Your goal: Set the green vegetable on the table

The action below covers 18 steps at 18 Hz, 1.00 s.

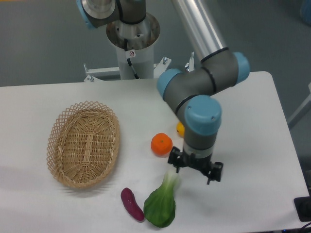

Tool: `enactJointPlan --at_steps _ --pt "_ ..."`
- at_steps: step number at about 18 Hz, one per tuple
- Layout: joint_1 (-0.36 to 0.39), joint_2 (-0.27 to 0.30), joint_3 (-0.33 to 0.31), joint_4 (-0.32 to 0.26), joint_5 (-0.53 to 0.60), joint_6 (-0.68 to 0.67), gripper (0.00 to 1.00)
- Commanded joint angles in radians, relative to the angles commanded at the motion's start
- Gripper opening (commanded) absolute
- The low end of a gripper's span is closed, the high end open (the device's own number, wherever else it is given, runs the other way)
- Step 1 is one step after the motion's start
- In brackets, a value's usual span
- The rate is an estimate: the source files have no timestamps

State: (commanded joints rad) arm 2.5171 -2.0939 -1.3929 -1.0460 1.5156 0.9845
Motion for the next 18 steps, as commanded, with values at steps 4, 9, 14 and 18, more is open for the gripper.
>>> enactJointPlan --at_steps 4,9,14,18 --pt "0.049 0.000 0.025 -0.035 0.000 0.120 1.00" --pt "0.106 0.011 0.032 -0.069 0.002 0.324 1.00" --pt "0.127 0.006 0.058 -0.123 0.054 0.457 1.00" --pt "0.129 0.000 0.057 -0.124 0.058 0.487 1.00"
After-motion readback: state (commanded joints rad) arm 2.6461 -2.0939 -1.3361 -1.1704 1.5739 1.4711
